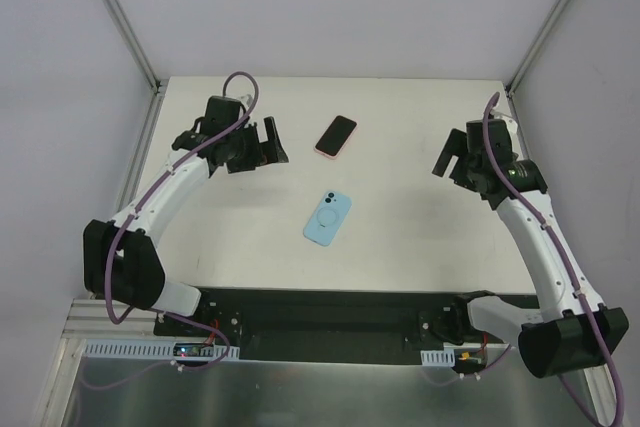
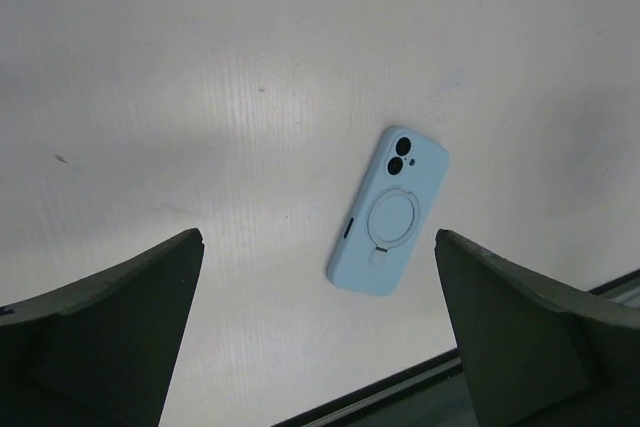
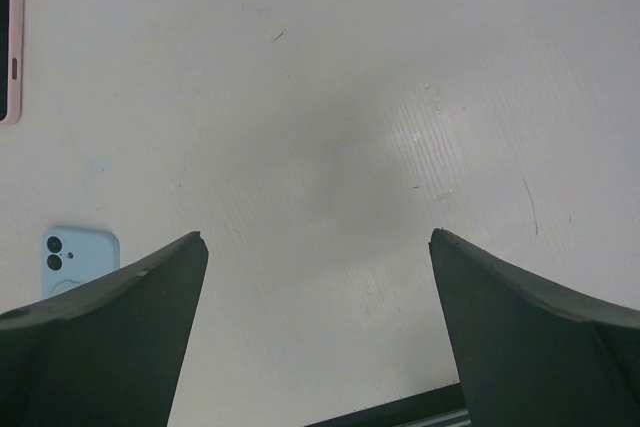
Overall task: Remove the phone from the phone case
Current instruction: Pick up the phone at the center of the board.
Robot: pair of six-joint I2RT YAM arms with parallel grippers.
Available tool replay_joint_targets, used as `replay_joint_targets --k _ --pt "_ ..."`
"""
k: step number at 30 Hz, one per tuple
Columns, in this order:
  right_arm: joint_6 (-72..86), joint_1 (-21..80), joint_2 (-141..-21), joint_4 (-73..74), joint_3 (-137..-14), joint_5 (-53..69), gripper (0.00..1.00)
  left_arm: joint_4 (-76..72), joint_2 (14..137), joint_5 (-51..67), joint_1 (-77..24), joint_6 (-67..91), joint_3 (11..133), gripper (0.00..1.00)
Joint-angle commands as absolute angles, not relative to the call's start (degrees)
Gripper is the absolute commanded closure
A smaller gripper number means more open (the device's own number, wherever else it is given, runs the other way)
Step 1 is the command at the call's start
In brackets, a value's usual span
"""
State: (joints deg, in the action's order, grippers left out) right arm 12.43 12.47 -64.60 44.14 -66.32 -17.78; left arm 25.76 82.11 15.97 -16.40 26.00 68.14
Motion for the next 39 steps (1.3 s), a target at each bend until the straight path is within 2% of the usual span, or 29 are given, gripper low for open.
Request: replay_joint_targets --k 1,7,10,14,25,32,39 --pt "11.4 12.5 -61.7 43.6 -66.9 -18.7 0.04 23.2 78.8 8.3 -15.6 26.4 67.6 0.01" --pt "11.3 12.5 -61.6 43.6 -66.5 -17.4 0.04 24.9 84.2 13.4 -14.1 23.7 72.7 0.01" --pt "11.9 12.7 -60.9 43.0 -65.7 -16.2 0.04 26.3 90.3 13.5 -14.1 21.3 79.5 0.01" --pt "12.8 13.6 -59.0 42.2 -64.2 -14.6 0.04 33.3 104.3 10.2 -15.9 15.1 96.6 0.01" --pt "15.4 17.4 -57.8 42.5 -62.6 -14.9 0.04 38.1 129.0 12.9 -21.4 8.4 125.7 0.01" --pt "17.0 19.0 -57.6 43.1 -62.0 -15.5 0.04 38.0 142.2 17.0 -22.1 11.9 134.5 0.01" --pt "17.7 19.4 -55.8 42.5 -60.1 -15.9 0.04 38.0 146.1 20.1 -22.8 18.5 134.2 0.02"
